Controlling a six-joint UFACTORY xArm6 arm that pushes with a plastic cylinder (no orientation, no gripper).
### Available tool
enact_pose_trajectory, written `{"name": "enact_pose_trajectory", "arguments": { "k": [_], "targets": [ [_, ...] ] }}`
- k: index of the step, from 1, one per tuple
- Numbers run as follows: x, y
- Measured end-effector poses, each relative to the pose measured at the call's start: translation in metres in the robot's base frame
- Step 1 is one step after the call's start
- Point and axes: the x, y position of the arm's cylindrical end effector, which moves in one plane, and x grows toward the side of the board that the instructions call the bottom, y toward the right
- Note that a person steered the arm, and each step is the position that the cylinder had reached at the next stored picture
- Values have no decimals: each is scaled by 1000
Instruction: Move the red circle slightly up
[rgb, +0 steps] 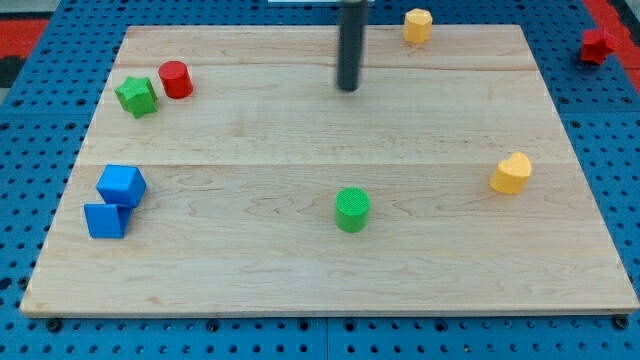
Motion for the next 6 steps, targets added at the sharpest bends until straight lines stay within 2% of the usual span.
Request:
{"name": "enact_pose_trajectory", "arguments": {
  "k": [1,2,3,4,5,6],
  "targets": [
    [104,-123],
    [195,-35],
    [190,43],
    [111,38],
    [76,-54],
    [151,-110]
  ]
}}
